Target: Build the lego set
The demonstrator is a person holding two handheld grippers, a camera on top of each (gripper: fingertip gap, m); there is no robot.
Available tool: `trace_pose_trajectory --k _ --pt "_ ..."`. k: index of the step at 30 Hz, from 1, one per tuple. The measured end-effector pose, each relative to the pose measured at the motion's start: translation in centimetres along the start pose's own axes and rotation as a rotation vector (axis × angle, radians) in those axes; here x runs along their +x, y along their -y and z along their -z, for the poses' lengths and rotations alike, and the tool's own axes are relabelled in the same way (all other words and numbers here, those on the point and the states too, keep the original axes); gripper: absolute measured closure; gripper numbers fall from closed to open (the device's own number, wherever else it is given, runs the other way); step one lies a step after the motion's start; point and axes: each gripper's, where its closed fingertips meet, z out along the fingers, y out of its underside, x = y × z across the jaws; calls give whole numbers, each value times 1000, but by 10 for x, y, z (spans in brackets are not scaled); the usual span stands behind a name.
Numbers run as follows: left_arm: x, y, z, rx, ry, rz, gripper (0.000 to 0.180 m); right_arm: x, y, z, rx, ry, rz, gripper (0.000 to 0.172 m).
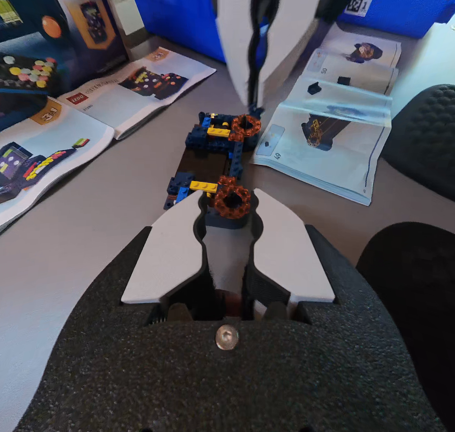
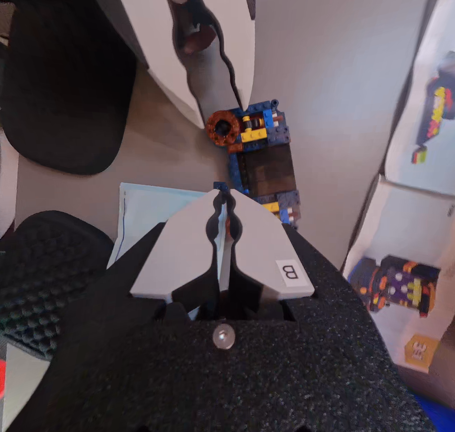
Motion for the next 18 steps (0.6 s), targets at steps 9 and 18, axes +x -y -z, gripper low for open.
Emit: trace_pose_trajectory --k 9,18 --pt "0 -1 6 -5 -8 20 146 6 9 -34 -151 271 -82 169" --pt "0 -19 3 -104 -20 13 143 11 13 -39 -149 233 25 169"
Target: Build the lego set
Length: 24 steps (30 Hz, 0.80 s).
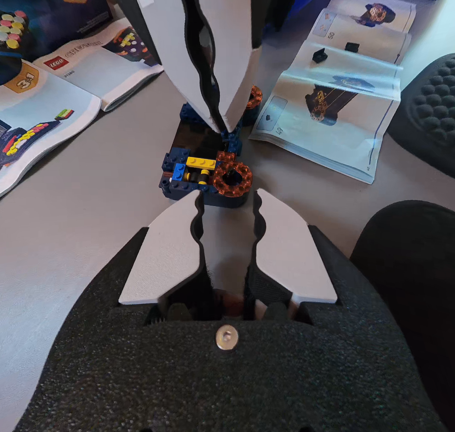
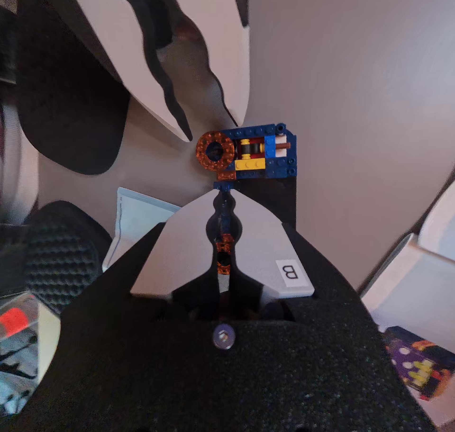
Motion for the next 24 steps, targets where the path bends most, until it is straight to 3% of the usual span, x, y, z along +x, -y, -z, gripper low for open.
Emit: trace_pose_trajectory --k 8,24 --pt "1 -5 -3 -34 1 -12 143 1 -4 -5 -123 -79 69 169" --pt "-3 -11 -8 -83 23 -2 148 4 -5 -11 -148 -113 74 170"
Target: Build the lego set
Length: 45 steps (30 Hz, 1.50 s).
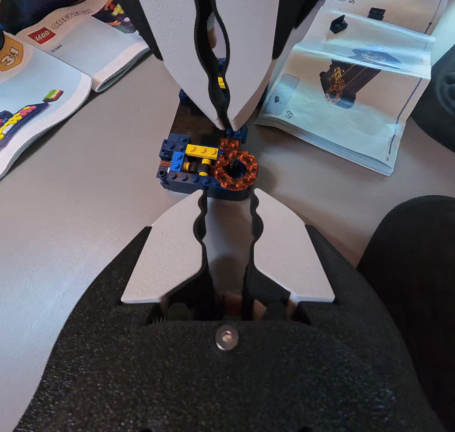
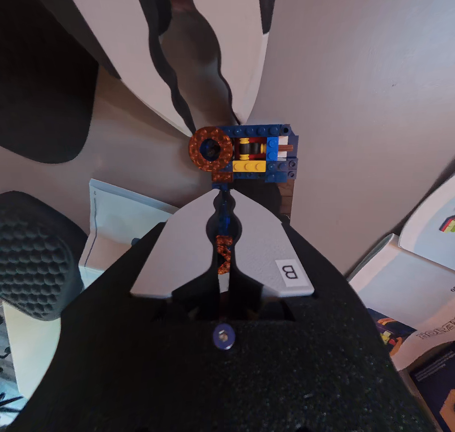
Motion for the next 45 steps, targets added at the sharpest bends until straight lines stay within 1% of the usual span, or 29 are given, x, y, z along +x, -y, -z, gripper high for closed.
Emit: trace_pose_trajectory --k 8,18,22,27,28,31,32,33,34,35,36,37,38,40,41,42,43,44,45 --pt "-1 -1 -1 -8 2 7 146 1 1 0 7 -135 39 171" --pt "-3 -2 -2 -13 6 34 139 0 2 1 57 -405 79 172" --pt "-1 -2 -3 -17 -5 40 138 -1 3 2 106 -581 102 172" --pt "-1 -2 -3 -18 -6 42 138 -1 3 5 183 -886 124 172" --pt "-1 -2 -3 -18 -6 42 138 -1 3 5 186 -940 138 172" --pt "-1 -2 -3 -18 -6 44 138 -3 4 7 123 -1110 225 172" --pt "-1 -2 -3 -18 -5 45 138 -7 4 5 110 -1133 250 172" --pt "-4 -1 -3 -14 11 50 147 -18 1 -19 79 -1007 284 172" --pt "-6 -1 -3 -13 30 55 149 -17 0 -21 111 -1093 228 172" --pt "-2 -3 -4 -27 7 37 147 -16 -2 -19 52 -1138 321 172" --pt "0 -5 -4 -42 -2 27 144 -14 -7 -12 22 -1151 290 172" --pt "-5 -7 -4 -51 22 51 142 -20 5 5 137 -1171 284 172" --pt "-6 -7 -4 -52 14 74 139 -27 12 19 231 -1144 243 172" --pt "-7 -5 -3 -34 -7 101 139 -32 13 28 297 -1056 174 172" --pt "-6 -3 -1 -17 -17 108 139 -31 12 29 317 -1010 160 172" --pt "-6 -1 1 4 -24 109 139 -26 7 30 330 -942 116 164" --pt "-6 1 2 19 -22 109 140 -19 2 28 342 -835 56 162" --pt "-7 1 3 25 -19 112 142 -16 0 22 367 -673 6 157" --pt "-8 1 2 20 -12 117 142 -8 -2 23 400 -558 -62 153"
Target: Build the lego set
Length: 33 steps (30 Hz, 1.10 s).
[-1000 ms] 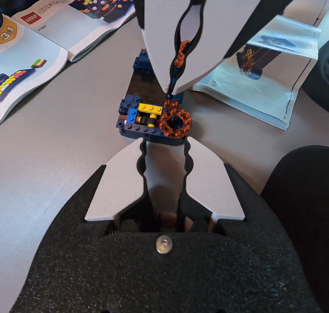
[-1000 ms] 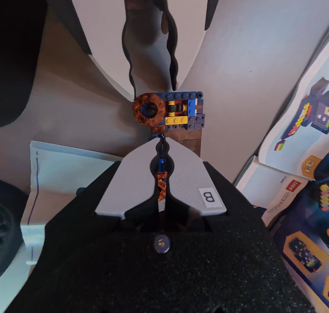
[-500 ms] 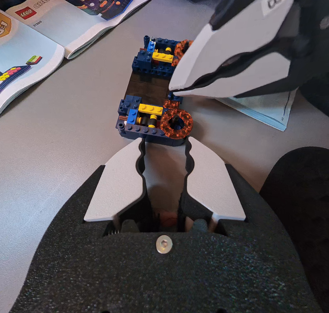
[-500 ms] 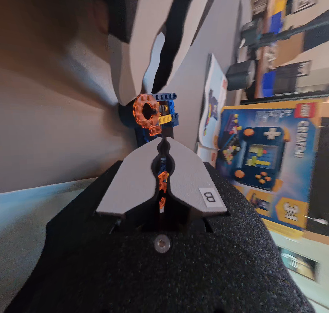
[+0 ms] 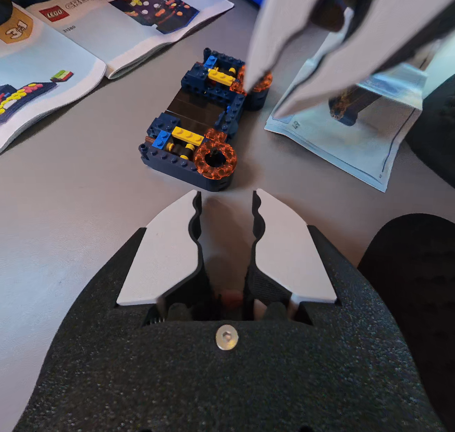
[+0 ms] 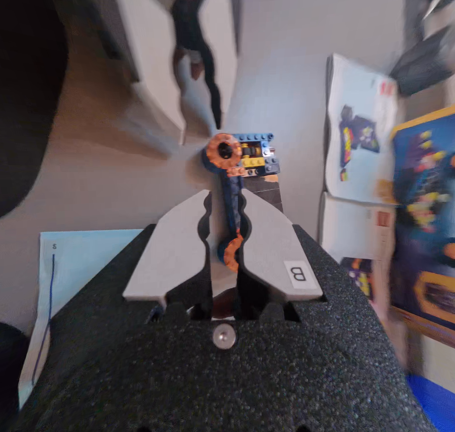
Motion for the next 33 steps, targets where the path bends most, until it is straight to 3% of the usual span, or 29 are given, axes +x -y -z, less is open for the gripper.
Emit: trace_pose_trajectory --k 3,6,13,20,23,33 --pt "2 -3 -2 -24 4 -26 142 17 -3 -9 -20 263 -147 157" --pt "5 -6 -5 -53 1 -63 143 17 -13 -22 -111 391 -129 157" --pt "5 -7 -5 -62 8 -67 142 9 -10 -29 -106 367 11 160" --pt "4 -7 -5 -62 13 -66 143 10 -5 -30 -127 341 33 153" --pt "4 -7 -5 -63 13 -64 143 9 -4 -33 -155 342 52 160" --pt "3 -8 -6 -73 21 -66 144 10 -6 -35 -224 308 57 160"
